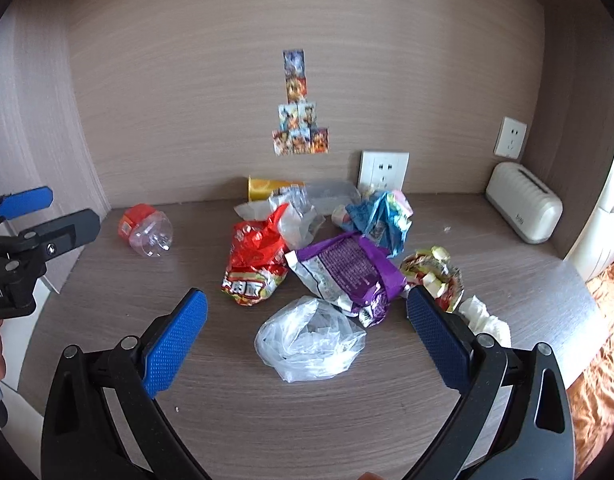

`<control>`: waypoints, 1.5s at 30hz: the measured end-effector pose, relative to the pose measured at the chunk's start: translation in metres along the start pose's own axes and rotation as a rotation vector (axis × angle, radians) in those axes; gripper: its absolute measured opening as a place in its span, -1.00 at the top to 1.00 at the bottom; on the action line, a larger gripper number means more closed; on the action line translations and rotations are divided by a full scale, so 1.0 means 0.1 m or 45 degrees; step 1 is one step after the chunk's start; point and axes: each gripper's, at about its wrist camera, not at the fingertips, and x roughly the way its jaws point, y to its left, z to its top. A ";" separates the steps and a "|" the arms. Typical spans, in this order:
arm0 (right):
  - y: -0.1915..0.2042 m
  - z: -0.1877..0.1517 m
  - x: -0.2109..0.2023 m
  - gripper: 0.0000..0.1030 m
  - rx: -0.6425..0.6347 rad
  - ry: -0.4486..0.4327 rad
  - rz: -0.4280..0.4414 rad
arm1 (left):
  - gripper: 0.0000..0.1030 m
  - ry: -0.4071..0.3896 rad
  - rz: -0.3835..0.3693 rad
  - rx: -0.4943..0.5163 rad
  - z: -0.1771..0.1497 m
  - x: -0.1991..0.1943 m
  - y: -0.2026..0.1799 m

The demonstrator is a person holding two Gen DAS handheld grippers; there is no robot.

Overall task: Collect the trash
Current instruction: 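Grasp the red snack bag with the left gripper while the right grasps the clear plastic bag, then carry the red bag and clear bag with both grippers over the white bin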

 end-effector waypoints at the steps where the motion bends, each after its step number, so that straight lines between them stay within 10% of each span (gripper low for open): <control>1: 0.00 0.00 0.06 -0.94 0.006 0.007 -0.013 | -0.91 0.009 -0.022 0.007 0.01 0.07 -0.01; 20: -0.08 -0.41 1.01 -0.93 0.258 0.199 -0.162 | -0.76 0.201 -0.381 0.254 -0.02 1.79 -0.51; 22: -0.08 -0.42 1.02 -0.79 0.286 0.200 -0.131 | -0.39 0.223 -0.415 0.263 -0.05 1.86 -0.53; 24: -0.07 -0.43 1.01 -0.20 0.296 0.212 -0.104 | -0.23 0.236 -0.418 0.276 -0.07 1.91 -0.54; 45: -0.60 -0.44 -0.26 0.00 0.328 0.032 -0.072 | -0.21 0.069 -0.398 0.396 0.02 0.70 -0.92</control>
